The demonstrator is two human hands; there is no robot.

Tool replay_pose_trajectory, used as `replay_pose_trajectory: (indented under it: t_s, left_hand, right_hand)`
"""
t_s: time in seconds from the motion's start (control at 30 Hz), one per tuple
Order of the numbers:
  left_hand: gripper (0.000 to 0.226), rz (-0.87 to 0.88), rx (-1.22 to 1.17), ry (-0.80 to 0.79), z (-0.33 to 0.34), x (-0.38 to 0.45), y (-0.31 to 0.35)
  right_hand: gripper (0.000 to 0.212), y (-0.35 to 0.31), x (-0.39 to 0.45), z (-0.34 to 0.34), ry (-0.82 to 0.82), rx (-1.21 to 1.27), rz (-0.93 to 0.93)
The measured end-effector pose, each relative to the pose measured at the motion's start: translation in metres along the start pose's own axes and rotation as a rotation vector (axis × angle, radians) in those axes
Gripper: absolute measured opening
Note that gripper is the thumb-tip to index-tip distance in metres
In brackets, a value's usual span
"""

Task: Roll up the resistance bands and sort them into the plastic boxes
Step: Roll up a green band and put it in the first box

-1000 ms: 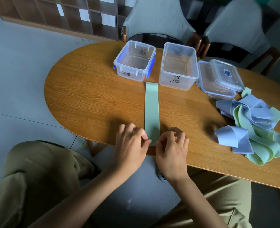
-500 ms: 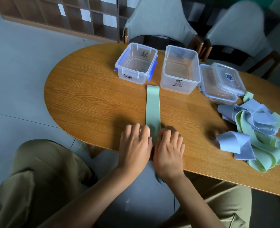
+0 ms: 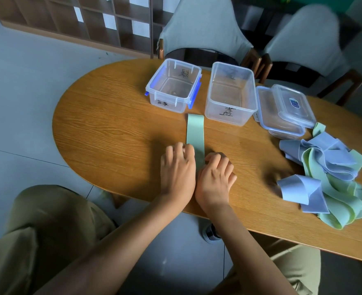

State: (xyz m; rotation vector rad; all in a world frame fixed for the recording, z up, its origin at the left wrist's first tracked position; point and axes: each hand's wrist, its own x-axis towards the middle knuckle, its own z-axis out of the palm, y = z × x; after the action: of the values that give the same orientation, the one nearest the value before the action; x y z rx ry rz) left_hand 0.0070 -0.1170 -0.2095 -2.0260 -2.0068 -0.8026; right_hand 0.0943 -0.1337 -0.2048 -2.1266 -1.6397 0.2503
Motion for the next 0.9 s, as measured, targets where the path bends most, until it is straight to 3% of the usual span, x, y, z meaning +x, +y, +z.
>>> replay_pose_trajectory:
  t_s: [0.53, 0.63, 0.77, 0.9]
  left_hand:
    - [0.013, 0.03, 0.03, -0.023, 0.023, 0.065, -0.001]
    - [0.012, 0.106, -0.129, -0.01, 0.028, 0.073, -0.007]
    - [0.022, 0.026, -0.52, -0.025, 0.03, 0.07, -0.021]
    - [0.028, 0.007, -0.631, -0.051, 0.013, 0.051, -0.032]
  right_hand:
    - [0.026, -0.022, 0.068, 0.016, 0.125, -0.088, 0.095]
    - [0.028, -0.027, 0.076, 0.017, 0.142, -0.147, 0.083]
    - [0.03, -0.029, 0.086, 0.019, 0.154, -0.248, 0.074]
    - [0.037, -0.031, 0.098, 0.021, 0.172, -0.316, 0.056]
